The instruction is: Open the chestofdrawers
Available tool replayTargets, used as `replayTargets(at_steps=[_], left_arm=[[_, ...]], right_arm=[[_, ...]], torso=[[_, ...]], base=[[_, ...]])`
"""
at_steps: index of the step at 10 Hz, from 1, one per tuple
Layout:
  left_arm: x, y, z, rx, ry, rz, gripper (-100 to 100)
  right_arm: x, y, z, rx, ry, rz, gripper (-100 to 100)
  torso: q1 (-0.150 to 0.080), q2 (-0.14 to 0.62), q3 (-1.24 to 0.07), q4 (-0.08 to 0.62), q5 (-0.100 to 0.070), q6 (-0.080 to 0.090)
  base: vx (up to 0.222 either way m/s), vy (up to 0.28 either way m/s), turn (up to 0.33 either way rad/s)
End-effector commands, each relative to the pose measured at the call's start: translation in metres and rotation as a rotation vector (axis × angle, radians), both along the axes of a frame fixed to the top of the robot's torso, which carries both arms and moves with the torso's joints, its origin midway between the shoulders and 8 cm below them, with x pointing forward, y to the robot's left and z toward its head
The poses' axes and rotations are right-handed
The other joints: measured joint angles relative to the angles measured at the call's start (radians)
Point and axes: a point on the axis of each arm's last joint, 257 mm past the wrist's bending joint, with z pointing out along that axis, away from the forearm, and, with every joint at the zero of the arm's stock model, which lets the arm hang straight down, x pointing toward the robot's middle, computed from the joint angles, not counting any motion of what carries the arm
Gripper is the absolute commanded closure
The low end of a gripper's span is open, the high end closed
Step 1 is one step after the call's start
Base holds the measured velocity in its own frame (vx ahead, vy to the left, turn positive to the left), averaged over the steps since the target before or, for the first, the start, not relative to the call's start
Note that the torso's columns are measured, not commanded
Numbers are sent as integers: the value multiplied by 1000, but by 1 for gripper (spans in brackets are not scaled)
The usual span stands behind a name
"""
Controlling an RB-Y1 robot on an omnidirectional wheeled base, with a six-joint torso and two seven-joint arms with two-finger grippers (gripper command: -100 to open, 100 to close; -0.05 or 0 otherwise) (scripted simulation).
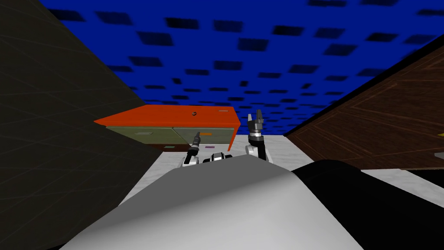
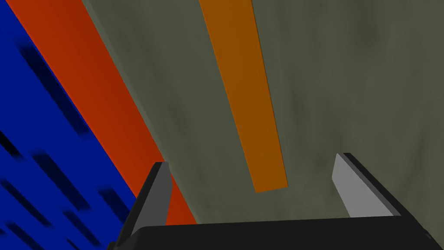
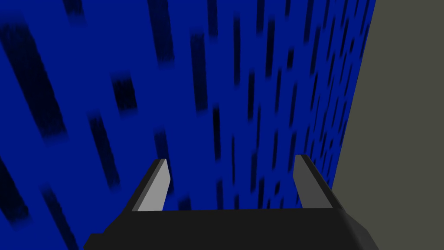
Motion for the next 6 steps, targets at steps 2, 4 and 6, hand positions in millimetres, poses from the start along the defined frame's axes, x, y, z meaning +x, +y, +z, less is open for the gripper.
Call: replayTargets(at_steps=[2, 4, 6], left_arm=[[-1, -1, -10, 7, 20, -4, -100], [-4, -2, -8, 7, 20, -8, 100], [-7, -3, -7, 7, 20, -12, 100]], right_arm=[[0, 0, 0, 0, 0, 0, 0], [0, 0, 0, 0, 0, 0, 0], [0, 0, 0, 0, 0, 0, 0]], torso=[[0, 0, 0, 0, 0, 0], [0, 0, 0, 0, 0, 0], [2, 7, 5, 2, 1, 0]], base=[[3, 3, -4], [-57, 13, 17], [-187, 31, 21]])
